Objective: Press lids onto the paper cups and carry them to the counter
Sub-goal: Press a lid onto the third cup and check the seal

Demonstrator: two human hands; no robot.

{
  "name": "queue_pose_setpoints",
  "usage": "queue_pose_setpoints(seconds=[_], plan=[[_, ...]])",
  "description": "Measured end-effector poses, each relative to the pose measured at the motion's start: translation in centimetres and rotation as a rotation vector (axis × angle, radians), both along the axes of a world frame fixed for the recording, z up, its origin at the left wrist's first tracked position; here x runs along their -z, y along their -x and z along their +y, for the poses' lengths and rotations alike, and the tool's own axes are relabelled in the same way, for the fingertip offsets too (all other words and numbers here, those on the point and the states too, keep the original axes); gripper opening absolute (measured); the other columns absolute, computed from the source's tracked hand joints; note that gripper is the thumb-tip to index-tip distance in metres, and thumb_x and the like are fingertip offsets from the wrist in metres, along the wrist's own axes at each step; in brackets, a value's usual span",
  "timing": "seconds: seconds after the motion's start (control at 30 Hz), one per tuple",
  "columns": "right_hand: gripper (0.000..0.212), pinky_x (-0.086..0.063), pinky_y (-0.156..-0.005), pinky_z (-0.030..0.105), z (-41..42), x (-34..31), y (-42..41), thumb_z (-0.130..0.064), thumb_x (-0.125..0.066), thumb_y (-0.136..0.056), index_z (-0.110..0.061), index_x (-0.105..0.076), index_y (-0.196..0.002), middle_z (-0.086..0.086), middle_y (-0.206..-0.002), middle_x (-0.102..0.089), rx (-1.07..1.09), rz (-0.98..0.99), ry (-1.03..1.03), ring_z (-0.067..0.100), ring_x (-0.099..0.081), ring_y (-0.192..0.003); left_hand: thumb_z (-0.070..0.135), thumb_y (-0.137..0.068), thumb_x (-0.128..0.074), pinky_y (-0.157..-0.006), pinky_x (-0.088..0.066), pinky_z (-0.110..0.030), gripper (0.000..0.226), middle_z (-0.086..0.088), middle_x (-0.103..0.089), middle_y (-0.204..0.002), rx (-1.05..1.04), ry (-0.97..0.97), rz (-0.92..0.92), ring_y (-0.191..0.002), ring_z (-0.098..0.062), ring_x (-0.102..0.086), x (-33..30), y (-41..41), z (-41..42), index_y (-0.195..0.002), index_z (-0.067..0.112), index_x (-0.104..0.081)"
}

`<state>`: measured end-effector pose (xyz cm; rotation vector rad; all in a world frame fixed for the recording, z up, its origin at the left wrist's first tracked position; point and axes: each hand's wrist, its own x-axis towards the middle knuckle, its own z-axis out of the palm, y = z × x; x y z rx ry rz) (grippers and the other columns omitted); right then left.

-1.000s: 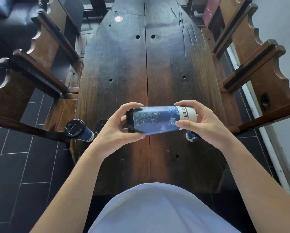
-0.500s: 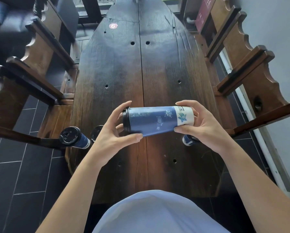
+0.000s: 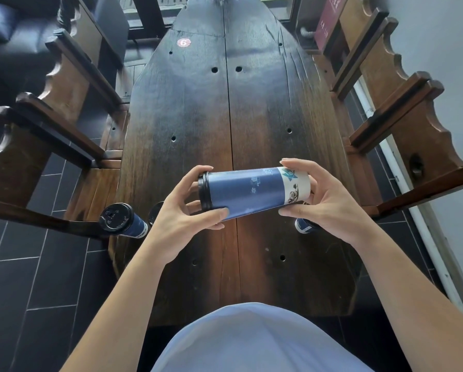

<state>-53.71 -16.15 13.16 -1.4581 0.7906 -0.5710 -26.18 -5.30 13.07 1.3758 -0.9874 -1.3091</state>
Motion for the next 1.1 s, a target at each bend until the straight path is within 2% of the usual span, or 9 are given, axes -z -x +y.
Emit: queue_pose_setpoints(seconds=[0.13,0.27,0.4,0.5,0.57,0.67,0.8,0.93,1.1], plan=[[0.074,-0.056,-0.095,0.028,-0.3,0.2,-0.3,0.009,-0.081,-0.076,-0.025,-0.055,-0.136,-0.006,-0.148,-0.043,-0.01,0.05,0.089,0.016,-0.043,-0.137,0.038,-0.065,-0.086,-0.073,-0.066,-0.046,0.073,-0.006,-0.062,-0.123,-0.005,-0.053,-0.033,-0.105,-0.032,-0.074,0.0,0.0,-0.1,-0.133,0.042,-0.058],[0.069,-0.056,-0.094,0.028,-0.7,0.4,-0.3,0.008,-0.081,-0.077,-0.023,-0.059,-0.134,-0.006,-0.142,-0.046,-0.027,0.073,0.111,0.016,-0.045,-0.134,0.048,-0.066,-0.082,-0.07,-0.066,-0.045,0.07,-0.004,-0.065,-0.122,-0.001,-0.112,-0.052,-0.109,-0.03,-0.072,0.1,0.0,-0.2,-0.131,0.041,-0.058],[0.067,-0.058,-0.09,0.029,-0.7,0.6,-0.1,0.007,-0.082,-0.076,-0.024,-0.06,-0.131,0.0,-0.134,-0.05,-0.025,0.068,0.092,0.017,-0.049,-0.127,0.045,-0.066,-0.086,-0.083,-0.064,-0.056,0.079,-0.003,-0.06,-0.132,0.028,-0.112,-0.057,-0.111,-0.029,-0.072,0.1,-0.1,-0.2,-0.138,0.045,-0.053],[0.066,-0.06,-0.09,0.034,-0.6,0.9,0.0,0.003,-0.082,-0.078,-0.025,-0.059,-0.133,0.002,-0.133,-0.05,-0.009,0.081,0.078,0.023,-0.05,-0.128,0.042,-0.066,-0.089,-0.1,-0.058,-0.053,0.093,0.0,-0.054,-0.143,0.051,-0.05,-0.122,-0.121,-0.026,-0.067,0.0,0.1,-0.3,-0.147,0.053,-0.043],[0.066,-0.06,-0.088,0.031,-0.5,0.9,-0.1,-0.003,-0.083,-0.078,-0.025,-0.058,-0.134,0.001,-0.132,-0.051,0.0,0.075,0.064,0.023,-0.052,-0.127,0.039,-0.065,-0.09,-0.107,-0.055,-0.047,0.1,0.006,-0.053,-0.145,0.044,-0.014,-0.132,-0.127,-0.02,-0.063,0.0,0.3,-0.4,-0.151,0.051,-0.04],[0.066,-0.059,-0.084,0.026,-0.4,0.6,-0.3,-0.015,-0.082,-0.076,-0.025,-0.057,-0.135,0.0,-0.13,-0.053,0.014,0.06,0.034,0.02,-0.056,-0.123,0.03,-0.065,-0.091,-0.106,-0.055,-0.051,0.102,0.016,-0.056,-0.143,0.042,0.022,-0.102,-0.132,-0.02,-0.06,-0.1,0.4,-0.4,-0.153,0.045,-0.042],[0.064,-0.06,-0.08,0.026,-0.3,0.1,-0.5,-0.024,-0.08,-0.077,-0.03,-0.056,-0.135,-0.008,-0.124,-0.055,0.018,0.094,0.02,0.016,-0.059,-0.118,0.025,-0.067,-0.091,-0.106,-0.054,-0.057,0.1,0.001,-0.055,-0.147,0.056,0.035,-0.09,-0.132,-0.028,-0.059,-0.2,0.2,-0.5,-0.153,0.043,-0.042],[0.057,-0.059,-0.075,0.022,-0.1,-0.3,-0.9,-0.032,-0.078,-0.076,-0.037,-0.056,-0.128,-0.024,-0.11,-0.057,0.002,0.121,0.006,0.008,-0.062,-0.112,0.026,-0.067,-0.091,-0.107,-0.053,-0.055,0.098,0.0,-0.057,-0.144,0.041,0.058,-0.104,-0.131,-0.03,-0.059,0.1,-0.1,-0.6,-0.152,0.041,-0.044],[0.053,-0.059,-0.074,0.022,-0.1,-0.3,-1.3,-0.033,-0.076,-0.078,-0.036,-0.056,-0.126,-0.02,-0.11,-0.057,0.002,0.12,-0.028,0.008,-0.064,-0.11,0.031,-0.067,-0.089,-0.101,-0.058,-0.05,0.088,0.005,-0.061,-0.133,-0.035,0.083,-0.128,-0.122,-0.026,-0.064,0.2,-0.1,-0.5,-0.145,0.039,-0.051]])
